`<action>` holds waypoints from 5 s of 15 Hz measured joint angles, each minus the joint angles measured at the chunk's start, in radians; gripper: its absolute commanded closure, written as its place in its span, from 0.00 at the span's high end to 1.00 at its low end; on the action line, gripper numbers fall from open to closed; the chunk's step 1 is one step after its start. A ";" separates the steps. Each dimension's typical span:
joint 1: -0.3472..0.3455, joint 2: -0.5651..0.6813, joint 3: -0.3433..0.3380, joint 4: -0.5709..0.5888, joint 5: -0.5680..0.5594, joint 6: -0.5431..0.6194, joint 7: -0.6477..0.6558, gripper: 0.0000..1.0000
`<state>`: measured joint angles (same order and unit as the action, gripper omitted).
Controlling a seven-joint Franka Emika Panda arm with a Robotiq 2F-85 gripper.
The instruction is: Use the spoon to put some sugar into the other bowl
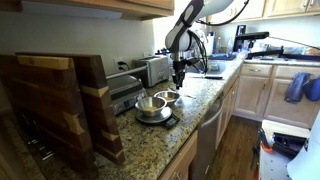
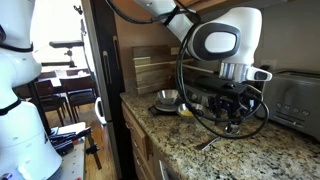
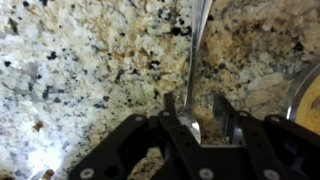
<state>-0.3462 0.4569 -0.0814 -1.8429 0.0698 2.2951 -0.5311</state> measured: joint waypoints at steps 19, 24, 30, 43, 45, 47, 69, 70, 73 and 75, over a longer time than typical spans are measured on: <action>-0.006 0.065 0.007 0.010 0.051 0.012 0.008 0.13; -0.006 0.065 0.007 0.011 0.051 0.013 0.008 0.00; -0.007 0.065 0.007 0.011 0.052 0.013 0.008 0.04; -0.004 -0.086 0.023 -0.019 0.065 -0.120 -0.063 0.04; 0.001 -0.113 0.025 -0.019 0.065 -0.211 -0.105 0.04; 0.010 -0.139 0.026 -0.019 0.062 -0.311 -0.146 0.04; 0.138 -0.137 0.024 -0.007 -0.155 -0.480 -0.174 0.04; 0.148 -0.127 0.025 -0.001 -0.174 -0.480 -0.171 0.04; 0.187 -0.099 0.027 0.023 -0.253 -0.480 -0.146 0.04; 0.212 -0.086 0.029 0.034 -0.319 -0.480 -0.121 0.04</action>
<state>-0.1338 0.3707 -0.0527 -1.8089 -0.2493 1.8148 -0.6517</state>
